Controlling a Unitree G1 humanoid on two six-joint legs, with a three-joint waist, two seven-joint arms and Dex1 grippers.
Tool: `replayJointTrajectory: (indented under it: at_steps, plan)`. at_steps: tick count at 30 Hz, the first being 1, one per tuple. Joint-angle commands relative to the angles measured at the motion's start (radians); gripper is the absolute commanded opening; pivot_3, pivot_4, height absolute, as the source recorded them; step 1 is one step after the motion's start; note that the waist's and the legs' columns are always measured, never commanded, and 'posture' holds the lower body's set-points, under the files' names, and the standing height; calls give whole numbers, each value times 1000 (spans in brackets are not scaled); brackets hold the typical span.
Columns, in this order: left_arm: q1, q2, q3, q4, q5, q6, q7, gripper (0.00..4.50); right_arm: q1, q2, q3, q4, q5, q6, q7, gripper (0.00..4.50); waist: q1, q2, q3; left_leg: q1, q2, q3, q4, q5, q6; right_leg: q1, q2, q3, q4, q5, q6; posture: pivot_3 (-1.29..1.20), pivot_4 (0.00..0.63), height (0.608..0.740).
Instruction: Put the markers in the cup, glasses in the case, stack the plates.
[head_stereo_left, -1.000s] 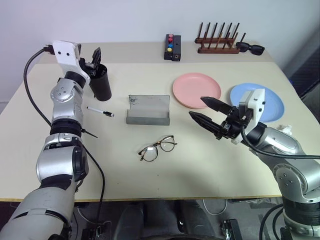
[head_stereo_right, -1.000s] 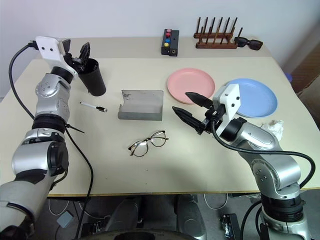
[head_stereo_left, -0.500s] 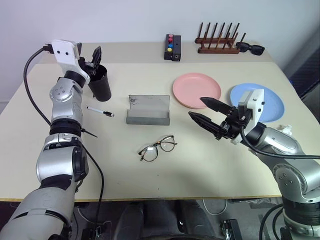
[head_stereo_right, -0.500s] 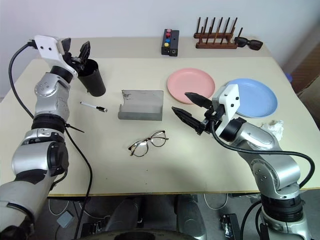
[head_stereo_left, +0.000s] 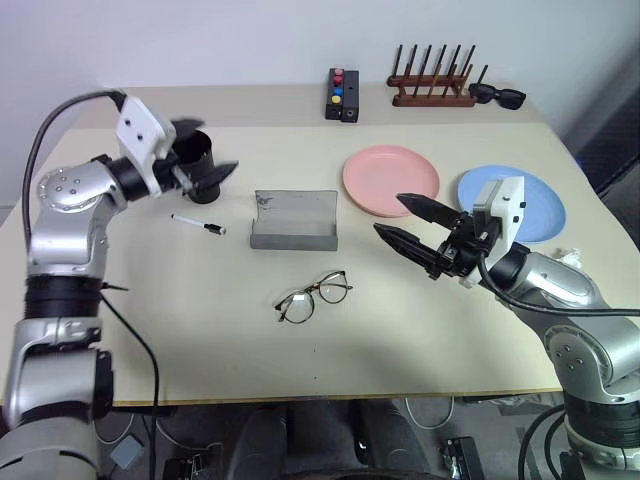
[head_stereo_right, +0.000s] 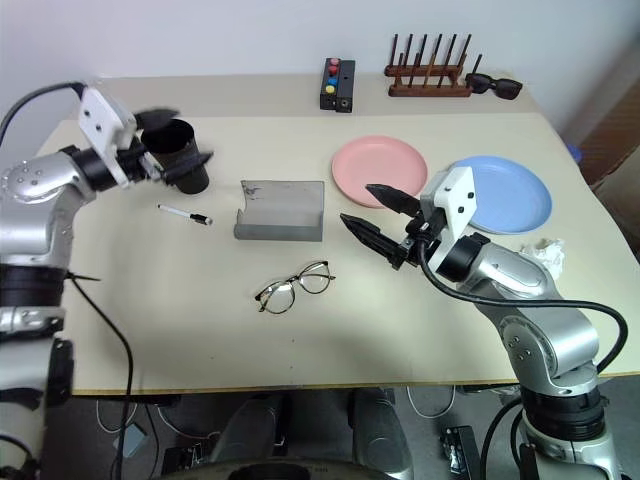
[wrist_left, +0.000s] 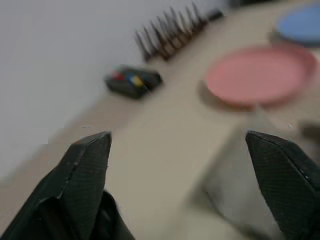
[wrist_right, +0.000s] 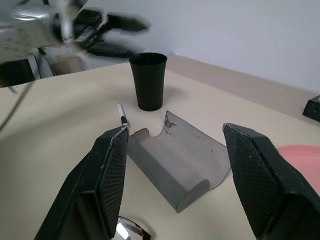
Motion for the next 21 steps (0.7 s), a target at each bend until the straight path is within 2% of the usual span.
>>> replayJointTrajectory:
  at_steps: [1, 5, 9, 15, 21]
  plan:
    - [10, 78, -76, -59, 68, 48, -88, 4473, -17, -3, -5, -18, -2, -15, 10, 3039, 4, 0, 0, 0, 0, 0, 0, 0, 0, 0, 0, 0, 0, 0, 0, 0, 150, 735]
    - [-54, 102, -203, 58, 179, 23, -184, 4473, -37, 2, 10, 3, -8, -19, 24, 3039, 2, 0, 0, 0, -1, 2, 0, 0, 0, 1, 0, 0, -1, 0, 0, 0, 150, 735]
    - [-187, 50, -294, 257, 254, -32, -268, 4473, -54, 9, 21, 18, -17, -21, 31, 3039, 4, 0, 0, -1, -1, 3, 0, 0, 0, 0, 2, -1, -1, 0, 0, 0, 150, 735]
    - [-377, -16, -388, 586, 389, -189, -331, 4473, -37, 6, 13, 7, -28, -20, 26, 3039, -3, -1, 0, -2, -1, 4, 1, 0, 1, -1, 1, -1, -1, 0, 0, 0, 150, 735]
    - [-483, -54, -434, 809, 486, -296, -352, 4473, -13, 7, 7, -12, -34, -18, 10, 3039, -1, -1, 1, -9, 0, 4, 1, -1, 1, -7, 2, -1, 0, 0, 0, 0, 150, 735]
